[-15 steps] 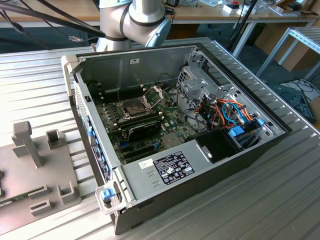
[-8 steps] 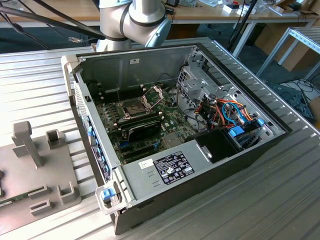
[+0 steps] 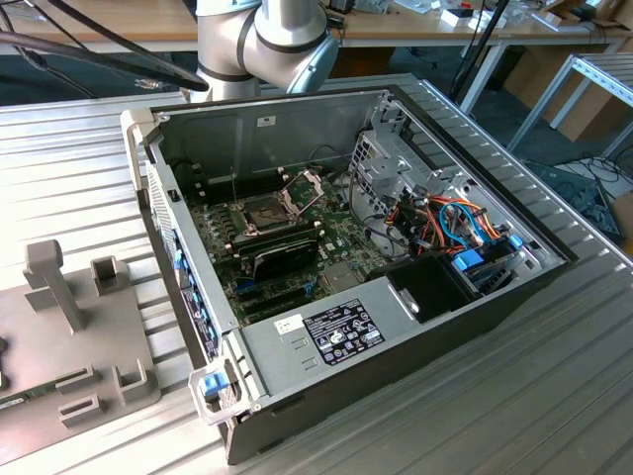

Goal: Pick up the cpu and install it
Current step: 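Pick up the cpu and move it towards the insertion slot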

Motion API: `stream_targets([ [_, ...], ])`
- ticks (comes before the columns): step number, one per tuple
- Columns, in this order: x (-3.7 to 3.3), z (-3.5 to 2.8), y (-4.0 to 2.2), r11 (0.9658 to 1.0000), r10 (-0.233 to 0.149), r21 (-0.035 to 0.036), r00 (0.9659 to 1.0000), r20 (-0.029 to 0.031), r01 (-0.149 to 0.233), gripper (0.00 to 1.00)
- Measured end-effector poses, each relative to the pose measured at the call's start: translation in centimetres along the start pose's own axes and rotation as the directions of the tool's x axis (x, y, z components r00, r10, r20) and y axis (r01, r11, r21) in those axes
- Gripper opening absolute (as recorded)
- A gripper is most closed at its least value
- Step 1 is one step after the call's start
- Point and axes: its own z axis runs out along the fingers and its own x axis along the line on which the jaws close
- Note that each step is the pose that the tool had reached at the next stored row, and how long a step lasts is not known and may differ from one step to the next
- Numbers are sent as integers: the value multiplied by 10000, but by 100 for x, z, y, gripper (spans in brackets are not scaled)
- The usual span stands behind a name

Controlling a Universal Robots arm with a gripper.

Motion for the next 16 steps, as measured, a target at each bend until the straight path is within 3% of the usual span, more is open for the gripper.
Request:
stream_targets([
  [16, 2, 119, -4, 10000, 0, 0, 10000, 1, 0, 48],
])
